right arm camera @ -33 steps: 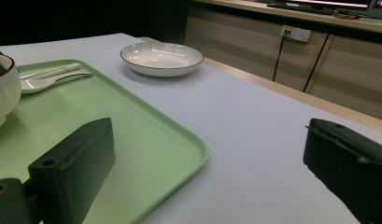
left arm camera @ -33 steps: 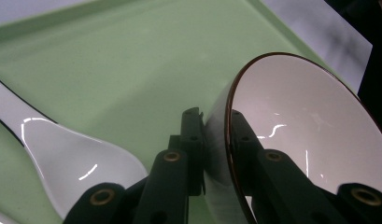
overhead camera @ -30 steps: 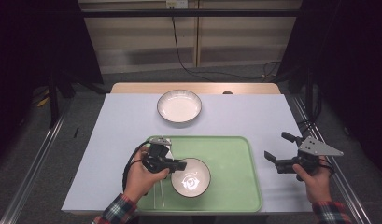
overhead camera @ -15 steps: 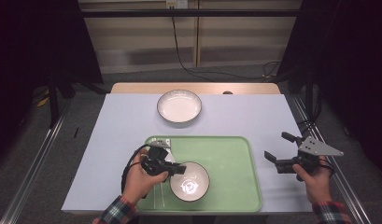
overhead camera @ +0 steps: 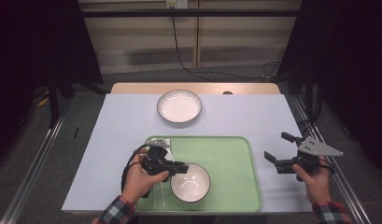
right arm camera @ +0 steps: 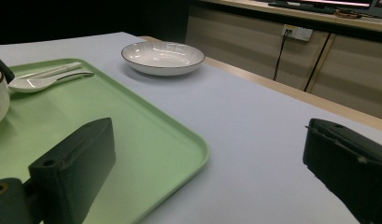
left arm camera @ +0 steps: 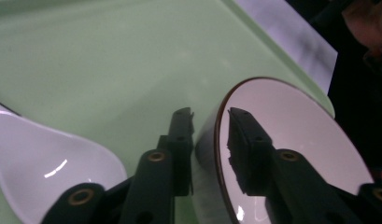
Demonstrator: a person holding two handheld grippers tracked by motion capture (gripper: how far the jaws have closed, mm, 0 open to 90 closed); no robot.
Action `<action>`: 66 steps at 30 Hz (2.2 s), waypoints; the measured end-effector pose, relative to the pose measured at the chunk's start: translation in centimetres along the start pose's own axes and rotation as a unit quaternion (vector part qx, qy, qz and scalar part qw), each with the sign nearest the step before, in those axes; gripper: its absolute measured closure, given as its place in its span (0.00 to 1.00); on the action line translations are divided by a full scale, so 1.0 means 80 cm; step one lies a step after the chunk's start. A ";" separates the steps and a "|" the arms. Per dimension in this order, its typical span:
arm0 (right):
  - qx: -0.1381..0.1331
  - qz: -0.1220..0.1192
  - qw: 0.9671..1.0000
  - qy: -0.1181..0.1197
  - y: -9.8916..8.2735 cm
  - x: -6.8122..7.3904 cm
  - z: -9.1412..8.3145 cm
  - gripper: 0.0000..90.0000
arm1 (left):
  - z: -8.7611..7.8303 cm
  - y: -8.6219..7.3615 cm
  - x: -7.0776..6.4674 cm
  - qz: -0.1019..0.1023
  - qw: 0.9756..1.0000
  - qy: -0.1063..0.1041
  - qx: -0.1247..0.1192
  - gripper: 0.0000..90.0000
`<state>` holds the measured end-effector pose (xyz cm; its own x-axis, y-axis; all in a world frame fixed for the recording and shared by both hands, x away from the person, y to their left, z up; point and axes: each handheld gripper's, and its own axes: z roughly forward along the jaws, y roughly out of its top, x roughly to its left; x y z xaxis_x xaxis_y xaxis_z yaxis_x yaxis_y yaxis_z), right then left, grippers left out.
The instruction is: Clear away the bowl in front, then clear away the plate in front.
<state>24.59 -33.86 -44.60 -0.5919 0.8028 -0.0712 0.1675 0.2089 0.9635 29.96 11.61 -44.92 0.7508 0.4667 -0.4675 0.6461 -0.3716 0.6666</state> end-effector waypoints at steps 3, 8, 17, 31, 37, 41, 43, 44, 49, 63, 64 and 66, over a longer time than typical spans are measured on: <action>0.001 -0.001 1.000 -0.001 0.000 0.000 0.000 0.02 | -0.003 0.002 0.003 -0.008 1.000 0.000 -0.019 0.71; 0.000 -0.001 1.000 0.001 0.000 -0.001 0.000 0.02 | -0.013 0.011 0.010 -0.006 0.999 0.013 -0.042 0.63; 0.000 0.000 1.000 -0.001 0.000 0.000 0.000 0.02 | -0.025 0.025 0.028 -0.004 0.994 0.063 -0.085 0.42; -0.002 0.000 1.000 -0.002 0.001 0.000 -0.001 0.02 | -0.036 0.040 0.079 -0.021 0.984 0.142 -0.110 0.28; 0.000 -0.001 1.000 -0.003 0.001 0.000 -0.001 0.02 | -0.036 0.056 0.101 -0.035 0.977 0.172 -0.123 0.17; 0.003 -0.001 1.000 -0.005 0.000 0.000 -0.001 0.02 | -0.033 0.066 0.114 -0.033 0.973 0.192 -0.123 0.14; -0.001 -0.001 1.000 -0.003 0.000 -0.001 -0.001 0.02 | -0.032 0.071 0.121 -0.034 0.972 0.194 -0.125 0.13; -0.001 -0.002 1.000 -0.003 0.000 -0.001 -0.001 0.02 | -0.031 0.073 0.123 -0.036 0.971 0.201 -0.125 0.13; 0.000 0.000 1.000 -0.003 0.000 -0.001 -0.001 0.02 | -0.022 0.082 0.137 -0.049 0.967 0.215 -0.126 0.11; 0.000 0.000 1.000 -0.004 0.000 -0.001 -0.002 0.02 | -0.005 0.112 0.175 -0.070 0.957 0.247 -0.131 0.10; 0.000 0.000 1.000 -0.003 0.000 -0.001 -0.002 0.02 | -0.004 0.113 0.177 -0.073 0.957 0.248 -0.131 0.10; 0.000 -0.001 1.000 -0.003 0.000 -0.001 -0.002 0.02 | -0.002 0.117 0.180 -0.075 0.956 0.251 -0.132 0.09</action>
<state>24.53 -34.01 -44.56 -0.5871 0.8061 -0.0741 0.1665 0.2099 0.9634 46.82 15.01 -45.31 0.4484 0.8503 -0.2756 0.6348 -0.0858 0.7679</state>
